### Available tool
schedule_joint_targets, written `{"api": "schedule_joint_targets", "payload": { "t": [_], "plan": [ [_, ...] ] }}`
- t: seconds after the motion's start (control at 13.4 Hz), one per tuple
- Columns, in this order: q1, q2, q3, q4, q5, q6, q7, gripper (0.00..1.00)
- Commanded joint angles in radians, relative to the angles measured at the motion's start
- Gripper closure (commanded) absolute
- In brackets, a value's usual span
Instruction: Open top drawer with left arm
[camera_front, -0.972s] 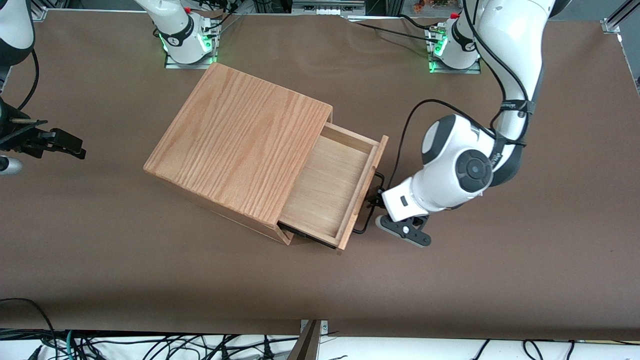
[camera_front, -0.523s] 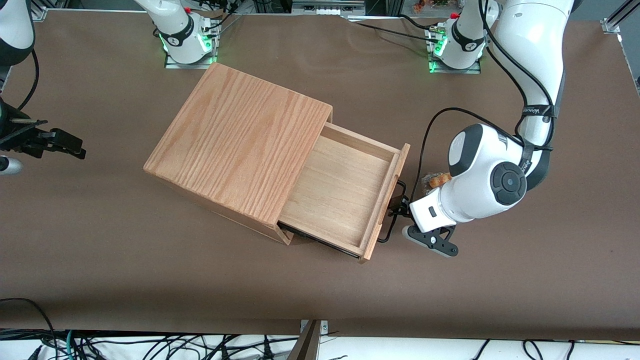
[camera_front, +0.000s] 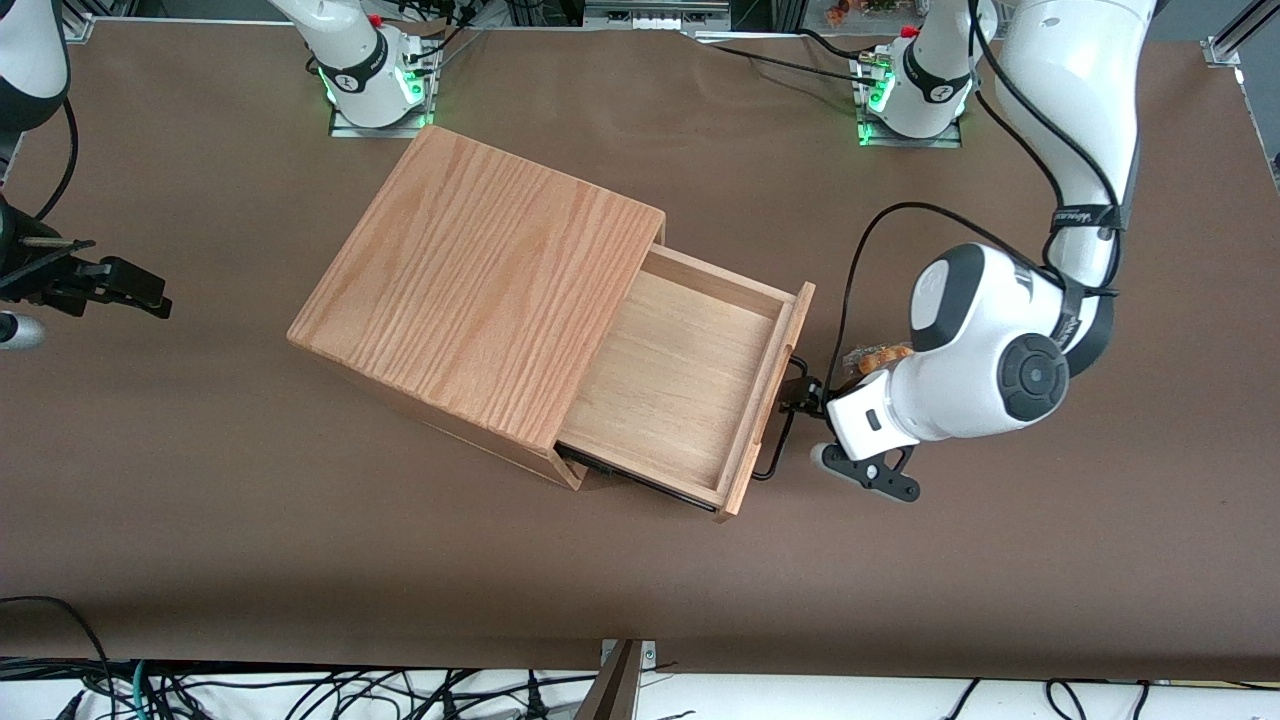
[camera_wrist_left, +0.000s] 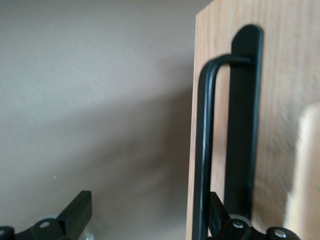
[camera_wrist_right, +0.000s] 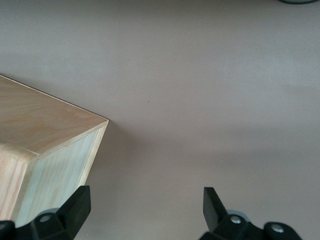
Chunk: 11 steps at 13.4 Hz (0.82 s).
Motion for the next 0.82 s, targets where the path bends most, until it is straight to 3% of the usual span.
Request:
{"api": "schedule_joint_targets", "payload": {
  "t": [0.0,0.3,0.6,0.75],
  "plan": [
    [0.016,-0.070,0.003,0.003,-0.049,-0.094,0.005,0.00],
    [0.069,-0.168,0.014,0.018,-0.015,-0.239,0.008,0.00],
    [0.088,-0.255,0.014,0.018,0.256,-0.325,0.017,0.00],
    [0.099,-0.272,0.016,0.018,0.334,-0.326,0.014,0.00]
  ]
}}
